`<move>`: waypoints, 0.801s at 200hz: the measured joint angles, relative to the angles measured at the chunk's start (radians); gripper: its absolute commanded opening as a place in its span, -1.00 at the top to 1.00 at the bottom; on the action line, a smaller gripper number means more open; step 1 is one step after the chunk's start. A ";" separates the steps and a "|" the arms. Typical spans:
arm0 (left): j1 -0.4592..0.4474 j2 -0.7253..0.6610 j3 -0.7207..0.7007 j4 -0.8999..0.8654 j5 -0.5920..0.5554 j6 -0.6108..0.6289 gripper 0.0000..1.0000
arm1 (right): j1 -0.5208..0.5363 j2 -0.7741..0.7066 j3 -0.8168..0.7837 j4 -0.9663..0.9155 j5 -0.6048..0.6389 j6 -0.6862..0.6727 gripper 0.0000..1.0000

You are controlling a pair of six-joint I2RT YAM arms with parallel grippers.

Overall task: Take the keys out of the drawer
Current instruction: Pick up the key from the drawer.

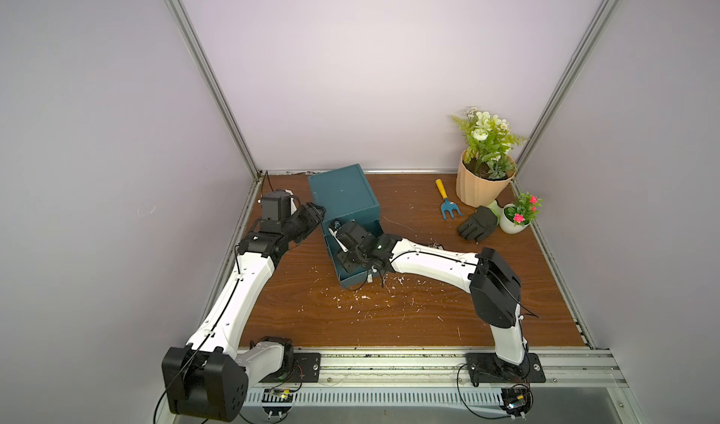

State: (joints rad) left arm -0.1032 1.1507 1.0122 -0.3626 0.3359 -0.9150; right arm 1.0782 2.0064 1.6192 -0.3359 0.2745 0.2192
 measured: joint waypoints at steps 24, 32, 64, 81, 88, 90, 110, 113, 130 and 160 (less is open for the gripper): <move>0.000 0.000 0.000 0.000 0.000 0.002 -0.16 | 0.000 0.016 0.010 -0.008 0.016 -0.001 0.16; 0.000 0.000 0.000 0.000 0.000 0.002 -0.16 | 0.000 0.027 0.016 -0.009 0.017 -0.001 0.17; 0.000 0.000 0.000 0.000 0.000 0.003 -0.16 | 0.000 0.064 0.032 -0.024 0.018 -0.004 0.42; 0.000 0.000 0.000 0.000 0.000 0.003 -0.16 | 0.002 0.064 0.039 -0.027 0.019 0.000 0.60; 0.000 0.001 0.000 0.000 0.000 0.003 -0.15 | 0.002 0.064 0.040 -0.027 0.021 0.000 0.66; 0.000 0.001 0.000 0.000 0.000 0.003 -0.16 | 0.002 0.064 0.040 -0.028 0.022 -0.002 0.67; 0.000 0.003 0.000 0.000 -0.001 0.003 -0.15 | 0.001 0.064 0.040 -0.035 0.037 -0.001 0.83; 0.000 0.004 0.000 0.000 -0.001 0.003 -0.16 | 0.001 0.064 0.040 -0.035 0.038 0.000 0.85; 0.000 0.010 0.001 0.000 -0.002 0.003 -0.16 | 0.001 0.060 0.037 -0.035 0.048 -0.005 0.93; 0.000 0.031 0.017 -0.006 -0.006 0.006 -0.15 | -0.004 0.014 0.009 -0.034 0.066 -0.018 1.00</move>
State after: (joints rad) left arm -0.1032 1.1816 1.0290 -0.3691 0.3294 -0.9085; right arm 1.0744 2.0205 1.6279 -0.3702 0.3408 0.2012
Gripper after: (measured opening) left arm 0.577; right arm 0.082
